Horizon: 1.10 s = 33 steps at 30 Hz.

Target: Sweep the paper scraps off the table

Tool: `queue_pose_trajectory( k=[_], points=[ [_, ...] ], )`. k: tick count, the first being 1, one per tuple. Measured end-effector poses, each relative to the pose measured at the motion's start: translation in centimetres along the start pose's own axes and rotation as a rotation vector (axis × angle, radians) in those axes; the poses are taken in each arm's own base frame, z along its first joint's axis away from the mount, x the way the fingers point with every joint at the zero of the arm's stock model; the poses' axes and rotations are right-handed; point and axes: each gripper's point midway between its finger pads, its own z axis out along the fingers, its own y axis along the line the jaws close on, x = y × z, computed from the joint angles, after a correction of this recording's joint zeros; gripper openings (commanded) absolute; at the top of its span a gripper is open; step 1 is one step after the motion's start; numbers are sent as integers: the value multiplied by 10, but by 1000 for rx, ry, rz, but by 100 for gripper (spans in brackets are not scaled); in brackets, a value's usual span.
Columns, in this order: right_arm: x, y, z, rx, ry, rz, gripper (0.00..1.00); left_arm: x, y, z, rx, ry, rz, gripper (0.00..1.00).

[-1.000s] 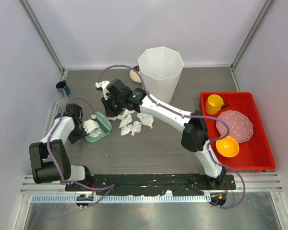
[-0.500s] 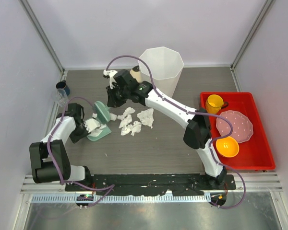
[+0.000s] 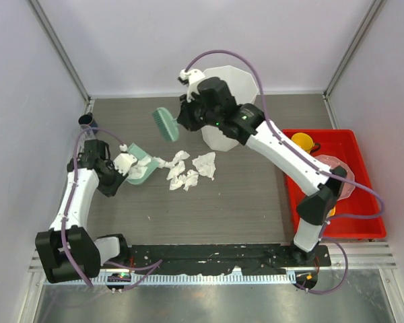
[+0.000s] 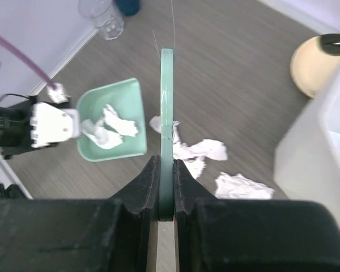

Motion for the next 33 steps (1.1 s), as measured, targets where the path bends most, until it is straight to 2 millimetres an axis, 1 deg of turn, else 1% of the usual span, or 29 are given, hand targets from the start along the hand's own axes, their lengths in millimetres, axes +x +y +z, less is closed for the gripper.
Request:
queue_pose_trajectory(
  k=[2,3,5,7,11,13,15,18,20,23,28,30,33],
  points=[
    [-9,-13,-16,30,-29,-4,1,-14,3,-17,-7,-50,-29,0],
    [-9,-18,-22,40,-32,-6,1,-19,5,-24,-12,-69,-37,0],
    [-3,-30,-30,63,-23,-18,1,-32,11,-41,-27,-108,-57,0],
    [10,-33,-35,58,6,-32,1,-42,18,-57,-47,-138,-74,0],
    [46,-24,-47,-4,88,-64,1,-60,31,-81,-79,-164,-92,0],
    [65,-20,-60,-37,127,-81,1,-73,40,-91,-89,-166,-102,0],
    [80,-15,-76,-76,147,-98,1,-90,49,-102,-106,-171,-102,0],
    [100,-5,-104,-155,148,-133,1,-130,56,-117,-146,-197,-56,0],
    [117,3,-123,-224,143,-155,1,-156,52,-127,-164,-212,-14,0],
    [139,16,-140,-327,148,-176,1,-202,44,-140,-182,-259,33,0],
    [170,24,-147,-410,179,-191,1,-265,37,-151,-207,-333,55,0],
    [176,26,-148,-427,188,-185,1,-286,35,-153,-204,-360,45,0],
    [181,30,-147,-457,186,-177,1,-308,34,-155,-200,-394,22,0]
  ],
)
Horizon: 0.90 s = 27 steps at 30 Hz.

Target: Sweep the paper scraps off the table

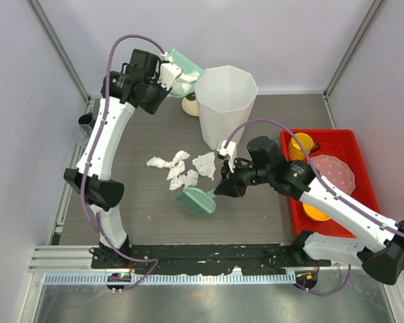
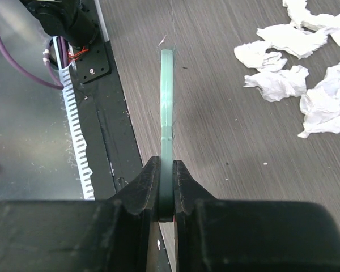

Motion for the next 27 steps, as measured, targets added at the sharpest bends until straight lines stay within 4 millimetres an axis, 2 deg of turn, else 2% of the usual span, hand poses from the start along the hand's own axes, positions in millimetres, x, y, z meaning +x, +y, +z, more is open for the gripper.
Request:
queue_pose_trajectory(
  k=[6,10,13,15,21,27],
  points=[
    [1,2,3,-18,-10,-4,1,-19,-7,6,-76,-8,32,0],
    [0,1,3,-17,-15,-7,1,-53,-18,8,-197,-58,170,0],
    [0,1,4,-17,-14,-6,1,-80,-19,9,-300,-96,274,0],
    [0,1,4,-17,-15,-6,1,-97,-14,9,-383,-111,338,0],
    [-1,1,4,-17,-19,-5,1,-124,12,-5,-595,-113,486,0],
    [-2,1,4,-17,-20,-6,1,-129,15,-4,-705,-57,694,0]
  ],
)
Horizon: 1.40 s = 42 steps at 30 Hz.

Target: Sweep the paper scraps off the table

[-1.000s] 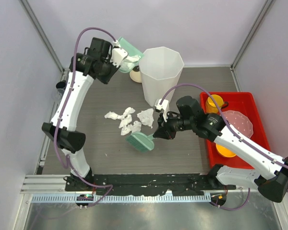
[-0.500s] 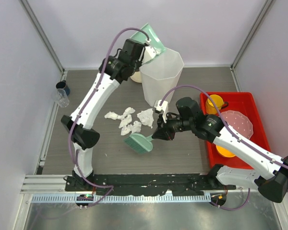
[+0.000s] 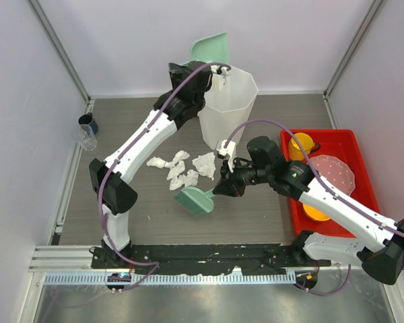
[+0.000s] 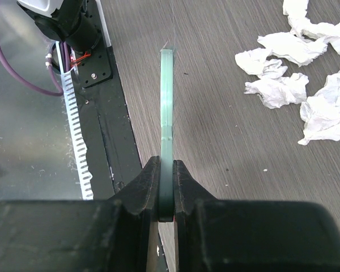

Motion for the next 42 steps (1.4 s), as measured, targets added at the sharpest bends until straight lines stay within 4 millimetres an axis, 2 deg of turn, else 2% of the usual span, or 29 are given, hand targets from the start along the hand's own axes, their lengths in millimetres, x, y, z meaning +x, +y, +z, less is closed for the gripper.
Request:
queue_pose_trajectory(
  k=[5,9,17,28,34,39,42],
  points=[
    [0,0,0,-2,0,0,1,-7,2,3,-57,-6,152,0],
    [0,1,0,-4,-1,0,1,-11,13,3,-123,-15,241,0],
    [0,1,0,-4,-1,-1,1,-9,39,-18,-273,-60,406,0],
    [-1,1,0,-8,-3,-1,1,-27,65,-34,-470,-164,395,0],
    [-3,3,-3,-7,-14,-8,1,-32,67,-36,-519,-200,384,0],
    [-5,4,-4,-7,-21,-11,1,-28,74,-38,-530,-178,364,0],
    [-6,4,-5,-5,-26,-2,1,-15,85,-37,-486,-115,327,0]
  ],
)
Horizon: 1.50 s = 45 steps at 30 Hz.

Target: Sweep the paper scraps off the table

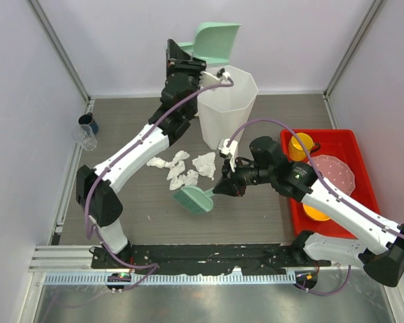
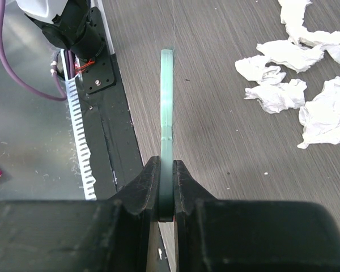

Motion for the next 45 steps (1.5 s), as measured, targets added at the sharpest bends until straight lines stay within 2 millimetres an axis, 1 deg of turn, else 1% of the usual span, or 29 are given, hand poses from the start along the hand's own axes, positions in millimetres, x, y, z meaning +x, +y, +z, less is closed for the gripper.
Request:
queue_pose_trajectory(
  k=[3,5,7,9,11,12,13,15,17,19,20,22,23,25,26,27,30,31,33,34,35,37,39,40,42,44,45],
  points=[
    [-4,-3,0,24,-17,21,1,24,-1,0,85,52,-109,0],
    [-9,-8,0,54,-34,35,1,48,-12,-9,167,93,-180,0],
    [-15,-13,-1,93,-52,50,1,74,-28,-24,264,136,-265,0],
    [-26,-21,-3,145,-75,66,1,99,-44,-40,343,181,-353,0],
    [-38,-30,-3,195,-97,76,1,128,-64,-60,430,239,-444,0],
    [-44,-35,-2,215,-105,79,1,138,-71,-68,457,259,-486,0],
    [-49,-40,-1,238,-112,83,1,151,-83,-77,491,288,-532,0],
    [-60,-53,6,282,-115,92,1,179,-110,-102,572,359,-591,0],
    [-70,-66,16,315,-110,101,1,207,-141,-128,655,449,-636,0],
    [-81,-79,28,341,-108,108,1,231,-173,-154,750,540,-672,0],
    [-88,-85,34,352,-111,107,1,239,-187,-165,793,576,-680,0],
    [-103,-102,50,384,-122,98,1,255,-222,-193,906,665,-696,0],
    [-110,-111,59,401,-125,90,1,259,-238,-207,960,699,-700,0],
    [-118,-129,79,431,-113,58,1,266,-271,-244,1096,770,-691,0],
    [-121,-136,86,443,-107,38,1,266,-282,-257,1143,785,-688,0],
    [-122,-144,97,456,-92,12,1,265,-293,-277,1206,803,-679,0],
    [-123,-159,131,474,-43,-79,1,260,-312,-319,1334,814,-645,0],
    [-121,-162,142,471,-25,-109,1,256,-322,-340,1400,807,-621,0],
    [-113,-162,166,456,19,-177,1,253,-331,-360,1470,807,-589,0],
    [-108,-162,175,448,39,-200,1,252,-337,-368,1501,803,-574,0],
    [-98,-160,187,431,75,-226,1,250,-344,-378,1548,799,-551,0],
    [-86,-159,203,410,121,-247,1,246,-352,-394,1625,789,-511,0],
    [-73,-156,217,388,165,-254,1,244,-357,-404,1679,782,-486,0],
    [-68,-155,222,379,182,-251,1,244,-358,-406,1693,772,-474,0],
    [-61,-150,225,357,203,-245,1,244,-360,-410,1709,759,-460,0],
    [-61,-144,227,327,199,-237,1,243,-363,-413,1729,741,-441,0],
    [-62,-138,228,294,191,-229,1,243,-365,-415,1738,730,-430,0]
  ],
)
